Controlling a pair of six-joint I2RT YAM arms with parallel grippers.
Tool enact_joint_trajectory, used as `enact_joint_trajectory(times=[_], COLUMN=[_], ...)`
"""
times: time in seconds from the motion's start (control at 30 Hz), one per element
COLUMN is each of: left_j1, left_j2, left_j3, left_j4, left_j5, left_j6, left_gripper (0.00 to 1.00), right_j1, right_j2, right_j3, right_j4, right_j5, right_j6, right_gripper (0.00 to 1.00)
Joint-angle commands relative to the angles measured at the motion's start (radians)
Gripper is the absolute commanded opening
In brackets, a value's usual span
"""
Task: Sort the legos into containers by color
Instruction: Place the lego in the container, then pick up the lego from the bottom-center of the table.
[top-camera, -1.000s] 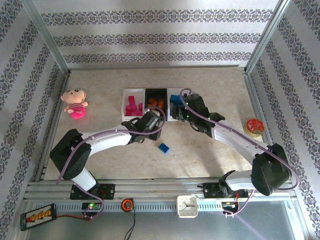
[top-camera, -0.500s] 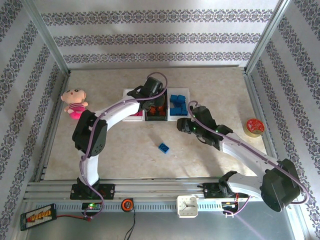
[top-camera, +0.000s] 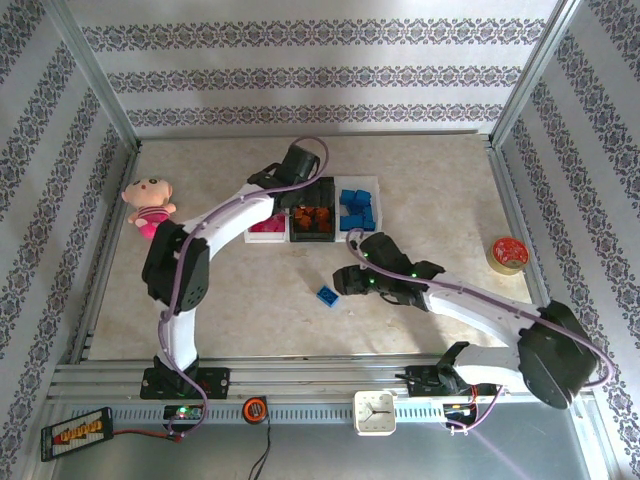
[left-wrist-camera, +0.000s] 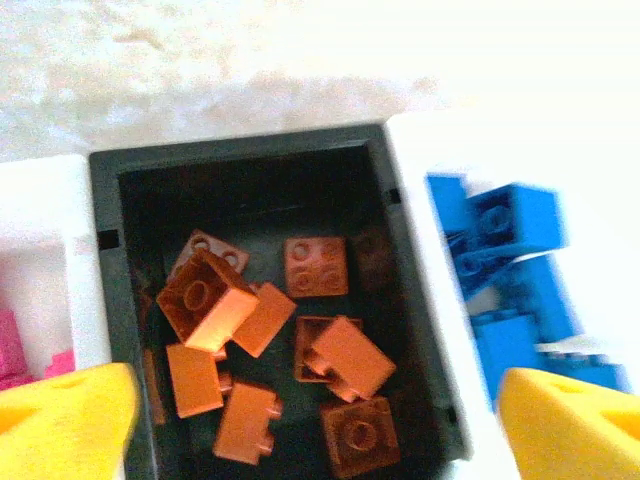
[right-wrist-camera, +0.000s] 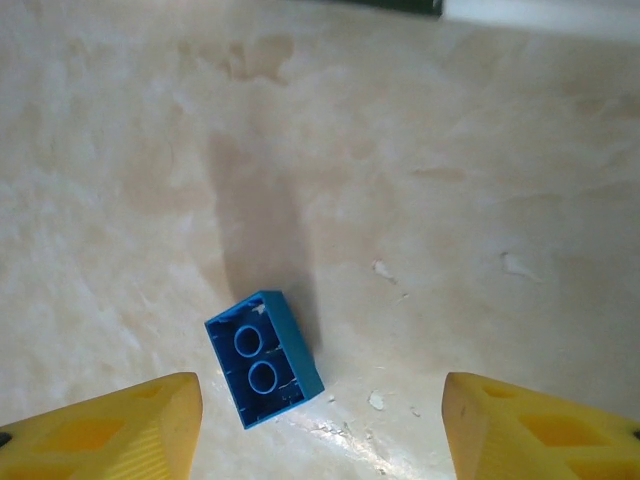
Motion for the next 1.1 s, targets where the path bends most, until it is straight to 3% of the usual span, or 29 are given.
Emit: enact_joint_trajectory(times=[0.0, 0.27, 0.47, 0.67, 0.73, 0.9, 1.07], left_j1=[0.003, -0.003, -0.003, -0.003, -0.003, -0.003, -0.003], left_j2=[-0.185, -0.588, -0.890, -1.105, -1.142, -1.216, -1.278], left_j3=[-0.045, -0.415, -0.698, -0.914, -0.955, -1.039, -1.122], left_j4=[0.051, 0.171, 0.150, 0.089, 0.052, 0.003, 0.000], left_j5=[0.036, 0.003, -0.103, -0.140, -0.151, -0.154, -0.145], left_j6=[-0.025, -0.082, -0.138, -0.196, -0.214, -0.247, -0.277], left_gripper=[1.00, 1.00, 1.00, 1.00, 1.00, 1.00, 1.00], right_j1=[0.041, 0.106, 0.142, 0.178, 0.186, 0.186, 0.162], right_j2=[0.087, 0.271, 0.338, 0.406, 0.422, 0.378, 0.266], right_j3=[0.061, 0.140, 0.177, 0.205, 0.213, 0.213, 0.246], right_j4=[0.023, 0.007, -0.022, -0.057, -0.068, -0.062, -0.077], right_j5=[-0.006, 0.044, 0.050, 0.076, 0.078, 0.047, -0.001], right_j6=[-0.038, -0.061, -0.079, -0.078, -0.078, -0.076, -0.089], right_gripper=[0.65, 0.65, 0.65, 0.61, 0.56, 0.30, 0.19])
